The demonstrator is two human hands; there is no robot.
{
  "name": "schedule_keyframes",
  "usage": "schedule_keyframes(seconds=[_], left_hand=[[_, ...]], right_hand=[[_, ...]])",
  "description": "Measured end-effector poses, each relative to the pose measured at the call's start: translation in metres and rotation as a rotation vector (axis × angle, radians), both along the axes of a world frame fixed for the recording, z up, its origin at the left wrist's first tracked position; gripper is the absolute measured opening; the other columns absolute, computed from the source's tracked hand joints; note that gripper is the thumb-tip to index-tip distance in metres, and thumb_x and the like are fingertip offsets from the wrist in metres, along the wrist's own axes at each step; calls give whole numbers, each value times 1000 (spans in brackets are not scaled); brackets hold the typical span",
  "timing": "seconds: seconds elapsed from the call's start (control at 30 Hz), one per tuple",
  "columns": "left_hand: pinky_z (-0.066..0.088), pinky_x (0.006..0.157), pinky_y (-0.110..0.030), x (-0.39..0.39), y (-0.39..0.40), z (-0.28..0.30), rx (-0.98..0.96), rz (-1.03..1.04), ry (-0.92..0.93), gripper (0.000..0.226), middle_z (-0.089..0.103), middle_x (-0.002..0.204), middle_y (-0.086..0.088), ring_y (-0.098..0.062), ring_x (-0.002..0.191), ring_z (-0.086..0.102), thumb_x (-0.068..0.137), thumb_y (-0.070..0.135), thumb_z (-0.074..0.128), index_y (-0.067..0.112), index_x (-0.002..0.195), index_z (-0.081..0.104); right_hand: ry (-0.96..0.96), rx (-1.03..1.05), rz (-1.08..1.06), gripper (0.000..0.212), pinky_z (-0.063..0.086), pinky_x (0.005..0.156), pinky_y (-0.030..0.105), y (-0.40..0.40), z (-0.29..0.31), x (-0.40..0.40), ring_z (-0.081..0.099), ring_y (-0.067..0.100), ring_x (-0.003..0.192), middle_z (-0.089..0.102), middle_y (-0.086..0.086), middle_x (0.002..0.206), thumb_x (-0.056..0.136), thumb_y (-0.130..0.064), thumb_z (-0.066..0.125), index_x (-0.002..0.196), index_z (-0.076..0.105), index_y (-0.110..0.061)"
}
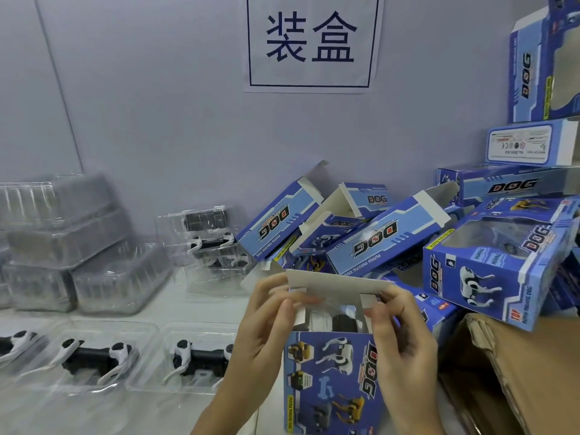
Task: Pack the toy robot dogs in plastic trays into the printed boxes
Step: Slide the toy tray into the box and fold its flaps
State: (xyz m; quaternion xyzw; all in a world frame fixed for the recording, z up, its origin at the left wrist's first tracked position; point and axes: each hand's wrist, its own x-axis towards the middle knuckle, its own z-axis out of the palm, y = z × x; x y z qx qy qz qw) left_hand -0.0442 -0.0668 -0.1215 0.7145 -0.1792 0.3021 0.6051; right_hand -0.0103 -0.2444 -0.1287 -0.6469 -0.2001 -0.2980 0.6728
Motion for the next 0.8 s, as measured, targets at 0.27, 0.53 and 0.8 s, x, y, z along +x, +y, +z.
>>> schedule_keyframes(seconds=[0.27,0.53,0.8], left_hand=[[58,91,-53,-2,-1,1,-125,-38,-22,31,62,129,-11,-35,120,60,101,43,56,30,128,47],[50,99,-22,-9,0,2,22,-30,18,68,57,141,-7,-24,134,55,96,78,45,29,143,49],[53,85,-25,-9,-2,6,33,-57,17,27,56,128,-2,-21,125,56,100,41,52,27,119,64]], right_hand=[[3,59,30,61,56,85,27,-1,-4,2,66,18,110,69,0,114,91,-69,61,88,64,-8],[22,74,21,76,56,82,63,0,2,-5,67,31,107,70,-3,113,86,-81,55,92,62,-6],[0,154,175,36,60,83,46,-4,-2,-8,70,24,108,69,7,125,94,-53,61,105,46,-21]])
